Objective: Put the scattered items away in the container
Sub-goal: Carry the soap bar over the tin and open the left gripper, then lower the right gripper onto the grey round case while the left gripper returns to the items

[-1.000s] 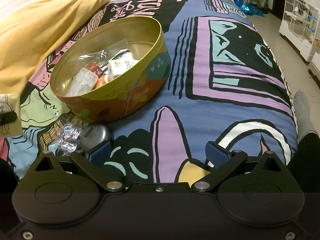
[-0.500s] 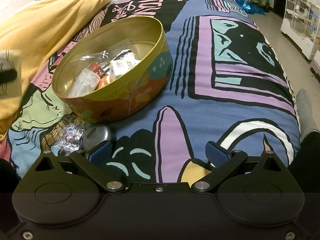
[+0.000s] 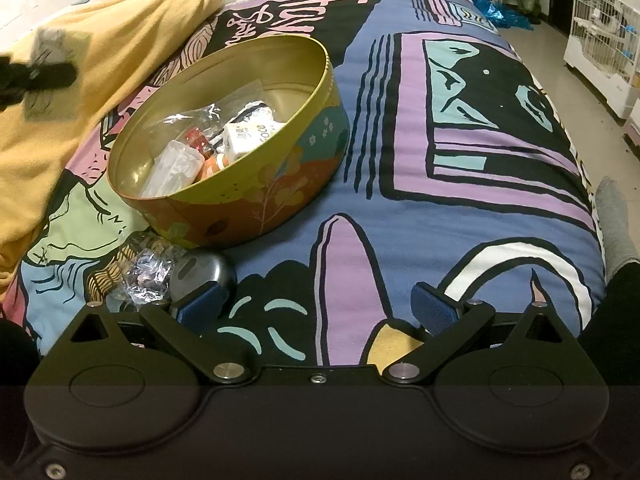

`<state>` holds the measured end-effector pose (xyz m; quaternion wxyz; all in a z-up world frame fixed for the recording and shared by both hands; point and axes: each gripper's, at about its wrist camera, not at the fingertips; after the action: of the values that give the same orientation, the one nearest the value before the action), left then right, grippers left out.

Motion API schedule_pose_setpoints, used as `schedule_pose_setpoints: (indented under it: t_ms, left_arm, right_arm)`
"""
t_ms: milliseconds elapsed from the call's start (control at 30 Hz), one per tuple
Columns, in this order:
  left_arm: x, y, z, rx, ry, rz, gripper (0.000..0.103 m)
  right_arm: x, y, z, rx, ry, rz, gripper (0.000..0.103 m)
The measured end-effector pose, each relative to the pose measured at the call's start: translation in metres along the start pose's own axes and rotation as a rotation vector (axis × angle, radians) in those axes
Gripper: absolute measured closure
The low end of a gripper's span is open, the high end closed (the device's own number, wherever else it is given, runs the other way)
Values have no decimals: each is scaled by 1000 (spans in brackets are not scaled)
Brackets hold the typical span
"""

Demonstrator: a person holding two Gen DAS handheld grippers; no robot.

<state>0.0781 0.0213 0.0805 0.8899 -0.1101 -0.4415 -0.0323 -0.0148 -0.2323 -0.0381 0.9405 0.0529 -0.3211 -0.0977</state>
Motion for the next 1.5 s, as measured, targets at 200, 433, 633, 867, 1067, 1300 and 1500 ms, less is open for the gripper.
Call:
schedule_pose_setpoints:
  t_ms: [200, 433, 633, 867, 1067, 1300, 1500]
  left_arm:
    - [12, -11, -18, 9, 7, -14, 79]
    - [22, -22, -32, 23, 13, -42, 79]
    - [25, -29, -49, 64, 24, -68, 67]
    - [14, -23, -45, 117, -41, -76, 2]
    - [-17, 7, -29, 78, 11, -12, 0]
    - [-69, 41, -12, 69, 87, 40, 0]
    - [-102, 62, 1, 40, 119, 123, 0]
  right_arm:
    - [-1, 1, 0, 0, -4, 10, 2]
    - [-1, 3, -2, 5, -2, 16, 2]
    - [-1, 4, -1, 6, -3, 17, 2]
    - [-4, 7, 4, 5, -24, 32, 2]
    - [-5, 13, 5, -4, -20, 57, 2]
    - [-5, 15, 5, -15, -9, 50, 2]
    - [-4, 17, 5, -23, 11, 42, 2]
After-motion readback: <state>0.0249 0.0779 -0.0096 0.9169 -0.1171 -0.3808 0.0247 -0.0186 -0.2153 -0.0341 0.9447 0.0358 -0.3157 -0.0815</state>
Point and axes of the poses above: each gripper's, at about its wrist camera, not at the fingertips, and z roughly against the way its jaws point, y to its left, x to its top, and after that the axes turned 5 degrees about z, right-handed
